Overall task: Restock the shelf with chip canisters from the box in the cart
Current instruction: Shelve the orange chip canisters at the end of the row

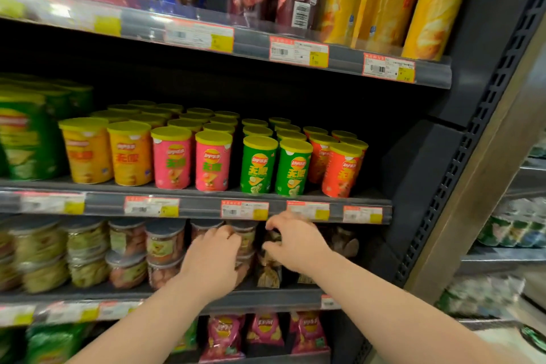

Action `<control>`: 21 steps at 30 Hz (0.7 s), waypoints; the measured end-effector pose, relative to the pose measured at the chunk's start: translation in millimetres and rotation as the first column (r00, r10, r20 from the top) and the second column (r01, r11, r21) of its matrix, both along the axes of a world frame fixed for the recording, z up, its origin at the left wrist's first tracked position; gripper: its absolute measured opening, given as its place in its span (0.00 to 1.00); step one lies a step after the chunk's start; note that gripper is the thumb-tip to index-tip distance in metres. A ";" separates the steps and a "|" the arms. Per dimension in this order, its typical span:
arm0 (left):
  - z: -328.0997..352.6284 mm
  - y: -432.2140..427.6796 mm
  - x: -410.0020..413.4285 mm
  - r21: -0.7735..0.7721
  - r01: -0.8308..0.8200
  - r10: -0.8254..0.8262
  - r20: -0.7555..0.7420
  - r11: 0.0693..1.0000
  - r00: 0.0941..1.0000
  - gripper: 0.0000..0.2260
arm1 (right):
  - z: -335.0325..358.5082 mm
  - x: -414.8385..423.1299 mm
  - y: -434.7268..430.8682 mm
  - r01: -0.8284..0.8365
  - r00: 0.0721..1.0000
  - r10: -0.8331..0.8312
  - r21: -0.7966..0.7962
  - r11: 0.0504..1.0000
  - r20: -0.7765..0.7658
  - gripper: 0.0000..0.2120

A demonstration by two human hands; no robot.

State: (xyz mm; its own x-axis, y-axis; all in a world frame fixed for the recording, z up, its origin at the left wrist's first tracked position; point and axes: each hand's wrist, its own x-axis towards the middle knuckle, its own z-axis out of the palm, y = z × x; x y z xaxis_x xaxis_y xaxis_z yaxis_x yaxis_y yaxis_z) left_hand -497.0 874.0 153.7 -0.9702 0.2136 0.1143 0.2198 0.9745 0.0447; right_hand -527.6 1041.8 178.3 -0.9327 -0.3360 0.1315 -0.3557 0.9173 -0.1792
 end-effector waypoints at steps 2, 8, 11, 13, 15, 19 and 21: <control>-8.4 -28.9 19.1 -0.004 -0.042 0.042 0.020 0.999 0.999 0.18 | -8.7 11.3 -28.7 -0.031 0.999 0.030 0.053 0.998 0.016 0.21; -35.5 -112.5 70.7 -0.037 -0.165 0.166 0.054 0.986 0.985 0.23 | -29.1 44.7 -112.4 -0.143 0.987 0.135 0.105 0.984 0.082 0.23; -45.5 -154.0 103.6 -0.033 -0.219 0.221 0.083 0.975 0.972 0.24 | -36.6 64.1 -155.8 -0.219 0.972 0.206 0.114 0.969 0.115 0.21; -50.5 -181.7 126.2 -0.032 -0.265 0.267 0.088 0.964 0.960 0.25 | -41.9 76.7 -186.4 -0.278 0.955 0.261 0.122 0.953 0.140 0.20; -54.6 -207.5 147.9 -0.038 -0.326 0.328 0.095 0.945 0.940 0.25 | -47.2 88.9 -216.8 -0.339 0.933 0.315 0.135 0.931 0.171 0.22; -60.2 -249.7 186.5 -0.076 -0.444 0.450 0.096 0.893 0.888 0.24 | -57.0 109.8 -272.1 -0.460 0.882 0.428 0.158 0.874 0.198 0.24; -62.6 -267.5 201.6 -0.092 -0.489 0.496 0.086 0.867 0.864 0.24 | -58.0 118.1 -297.7 -0.516 0.851 0.481 0.162 0.841 0.209 0.23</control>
